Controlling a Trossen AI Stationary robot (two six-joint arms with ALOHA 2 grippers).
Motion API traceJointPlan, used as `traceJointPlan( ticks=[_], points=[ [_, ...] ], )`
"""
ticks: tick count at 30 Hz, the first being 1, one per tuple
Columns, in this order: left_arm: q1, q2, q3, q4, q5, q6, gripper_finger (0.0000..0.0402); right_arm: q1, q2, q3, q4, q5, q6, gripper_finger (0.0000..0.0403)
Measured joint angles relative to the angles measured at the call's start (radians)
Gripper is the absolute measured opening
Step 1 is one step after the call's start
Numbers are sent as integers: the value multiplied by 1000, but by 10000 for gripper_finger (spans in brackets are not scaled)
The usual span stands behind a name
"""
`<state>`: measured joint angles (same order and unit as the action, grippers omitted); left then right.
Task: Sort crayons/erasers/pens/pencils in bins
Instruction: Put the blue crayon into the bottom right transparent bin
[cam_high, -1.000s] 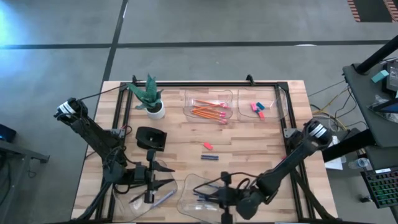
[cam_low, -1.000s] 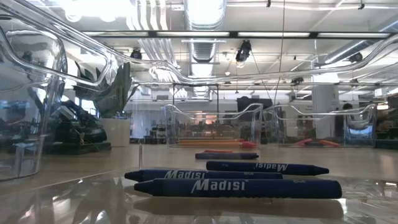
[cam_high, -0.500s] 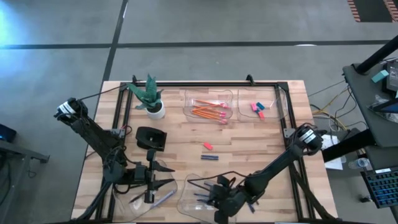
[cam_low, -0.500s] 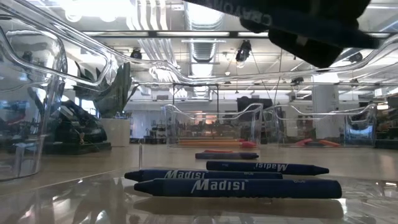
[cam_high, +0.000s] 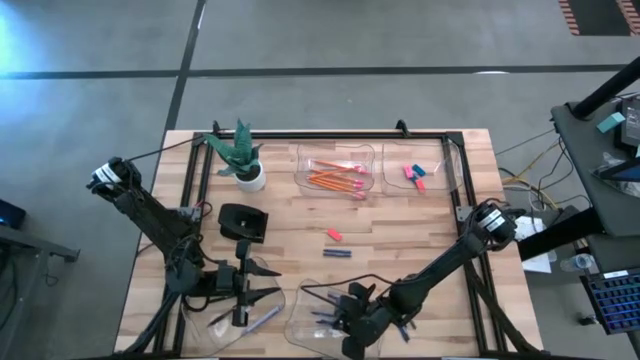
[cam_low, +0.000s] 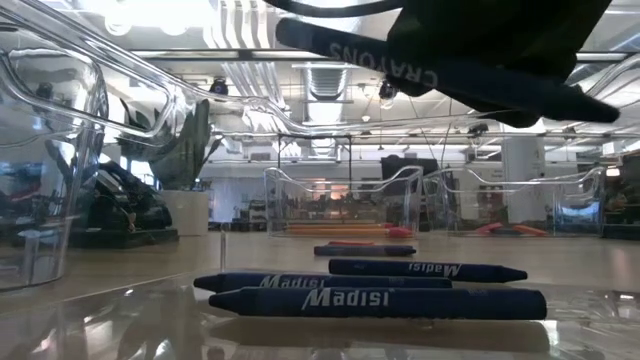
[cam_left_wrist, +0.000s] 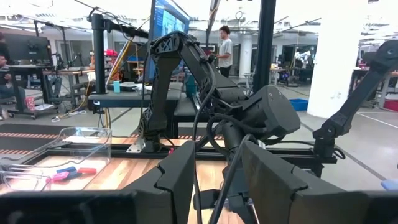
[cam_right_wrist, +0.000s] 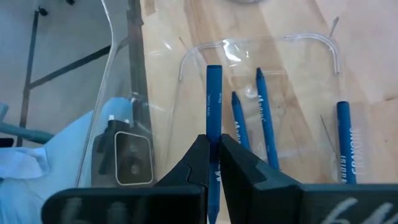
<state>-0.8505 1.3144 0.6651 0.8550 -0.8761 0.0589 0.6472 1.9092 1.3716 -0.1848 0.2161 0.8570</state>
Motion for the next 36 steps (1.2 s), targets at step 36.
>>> traceJointPlan(
  ticks=[36],
  points=[
    [0,0,-1,-1,0,0,121,1,-49,-8,-7,-10,-99,95]
  ],
)
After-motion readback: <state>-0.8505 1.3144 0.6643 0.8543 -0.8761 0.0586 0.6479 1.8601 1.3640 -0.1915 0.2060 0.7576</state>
